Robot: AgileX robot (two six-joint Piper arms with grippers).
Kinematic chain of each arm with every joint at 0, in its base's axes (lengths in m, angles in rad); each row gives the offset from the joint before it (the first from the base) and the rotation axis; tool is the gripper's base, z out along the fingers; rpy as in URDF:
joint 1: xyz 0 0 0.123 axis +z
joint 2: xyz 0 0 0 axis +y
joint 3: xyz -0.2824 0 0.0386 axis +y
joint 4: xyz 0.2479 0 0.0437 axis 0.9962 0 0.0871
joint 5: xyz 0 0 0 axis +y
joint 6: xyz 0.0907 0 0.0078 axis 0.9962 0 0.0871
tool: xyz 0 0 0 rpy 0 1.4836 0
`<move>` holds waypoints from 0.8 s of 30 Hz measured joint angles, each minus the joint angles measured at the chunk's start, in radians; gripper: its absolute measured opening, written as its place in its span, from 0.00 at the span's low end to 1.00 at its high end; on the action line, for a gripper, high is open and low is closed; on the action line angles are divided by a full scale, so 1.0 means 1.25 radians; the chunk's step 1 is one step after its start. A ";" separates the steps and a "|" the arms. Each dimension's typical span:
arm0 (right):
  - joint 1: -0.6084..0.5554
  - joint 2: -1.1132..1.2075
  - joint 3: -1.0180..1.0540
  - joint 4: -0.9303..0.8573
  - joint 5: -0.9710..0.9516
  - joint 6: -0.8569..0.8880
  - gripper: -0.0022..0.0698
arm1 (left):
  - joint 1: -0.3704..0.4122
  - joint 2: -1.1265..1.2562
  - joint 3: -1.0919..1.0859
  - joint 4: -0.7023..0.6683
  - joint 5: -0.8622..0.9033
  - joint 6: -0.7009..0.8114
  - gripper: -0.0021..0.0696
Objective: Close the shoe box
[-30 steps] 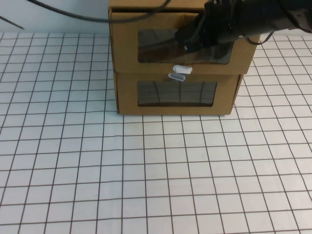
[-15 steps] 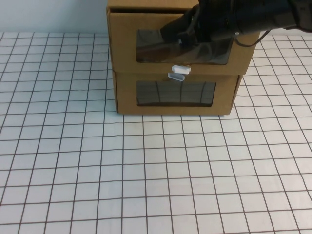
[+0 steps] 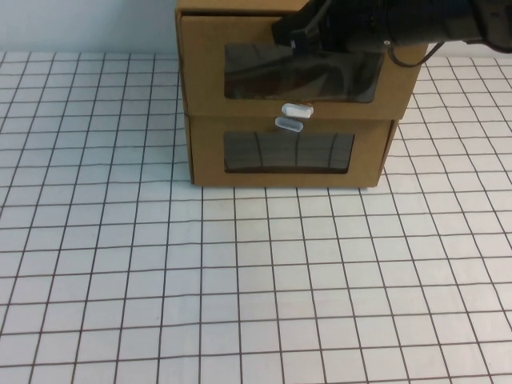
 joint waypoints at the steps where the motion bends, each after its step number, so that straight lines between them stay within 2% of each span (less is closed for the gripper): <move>1: 0.000 0.000 0.000 -0.006 -0.009 0.012 0.01 | 0.000 -0.011 0.010 0.000 0.000 0.000 0.02; 7: 0.000 -0.007 0.000 -0.020 -0.006 0.030 0.01 | 0.000 -0.112 0.110 0.030 0.000 0.000 0.02; 12: 0.000 -0.070 0.001 -0.062 0.080 0.032 0.01 | 0.000 -0.244 0.236 0.060 0.000 -0.002 0.02; 18: 0.000 -0.240 0.020 -0.136 0.139 0.098 0.01 | 0.000 -0.449 0.454 0.067 -0.023 -0.002 0.02; 24: 0.000 -0.481 0.160 -0.254 0.065 0.227 0.01 | 0.000 -0.691 0.741 0.114 -0.126 -0.051 0.02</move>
